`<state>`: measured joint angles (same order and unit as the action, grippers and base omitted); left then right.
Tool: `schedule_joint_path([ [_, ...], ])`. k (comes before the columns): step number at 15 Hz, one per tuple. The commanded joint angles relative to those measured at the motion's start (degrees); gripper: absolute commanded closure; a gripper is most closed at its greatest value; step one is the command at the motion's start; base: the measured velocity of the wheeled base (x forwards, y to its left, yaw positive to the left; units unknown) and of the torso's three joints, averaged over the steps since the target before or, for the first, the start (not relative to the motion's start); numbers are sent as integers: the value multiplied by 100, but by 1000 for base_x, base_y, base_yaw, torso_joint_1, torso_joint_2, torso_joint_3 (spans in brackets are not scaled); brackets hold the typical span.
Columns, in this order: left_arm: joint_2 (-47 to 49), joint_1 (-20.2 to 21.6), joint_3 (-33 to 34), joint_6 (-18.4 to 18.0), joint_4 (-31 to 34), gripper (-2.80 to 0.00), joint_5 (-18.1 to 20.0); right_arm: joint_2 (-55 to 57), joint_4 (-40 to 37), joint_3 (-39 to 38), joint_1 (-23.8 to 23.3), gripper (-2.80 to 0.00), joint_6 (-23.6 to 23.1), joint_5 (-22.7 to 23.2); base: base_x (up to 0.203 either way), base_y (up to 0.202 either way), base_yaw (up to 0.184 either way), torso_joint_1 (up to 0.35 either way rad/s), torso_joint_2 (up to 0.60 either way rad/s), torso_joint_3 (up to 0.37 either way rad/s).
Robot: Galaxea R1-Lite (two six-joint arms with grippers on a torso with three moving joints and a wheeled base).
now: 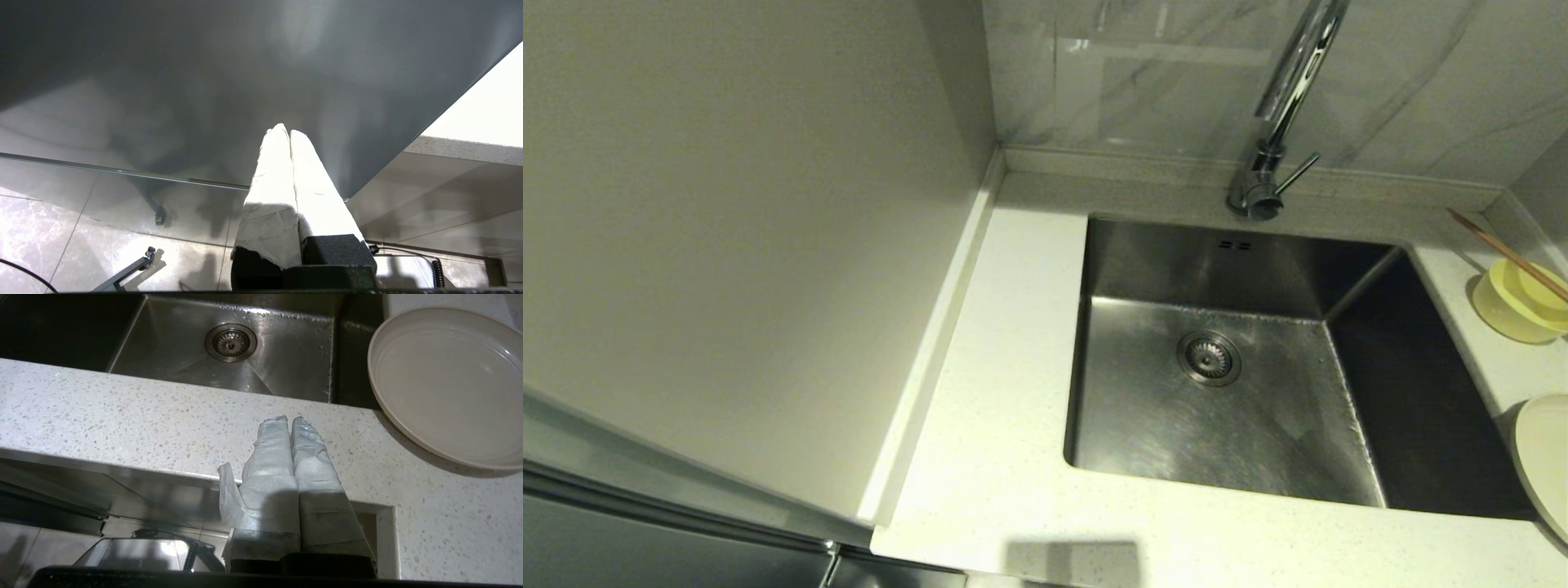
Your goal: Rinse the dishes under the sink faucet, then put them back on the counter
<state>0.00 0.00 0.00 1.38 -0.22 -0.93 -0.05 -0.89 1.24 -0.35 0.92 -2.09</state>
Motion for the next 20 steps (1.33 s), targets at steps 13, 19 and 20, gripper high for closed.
schedule_joint_path([
  [13,-9,0,0,3,-4,0,-3,14,98,-124,18,0,242,51,0,0,0,0,0,0],
  [19,-9,0,0,3,-4,0,-3,14,98,-124,9,0,242,60,0,0,0,0,0,0],
  [20,-9,0,0,3,-4,0,-3,14,98,-124,9,0,242,55,0,0,0,0,0,0],
])
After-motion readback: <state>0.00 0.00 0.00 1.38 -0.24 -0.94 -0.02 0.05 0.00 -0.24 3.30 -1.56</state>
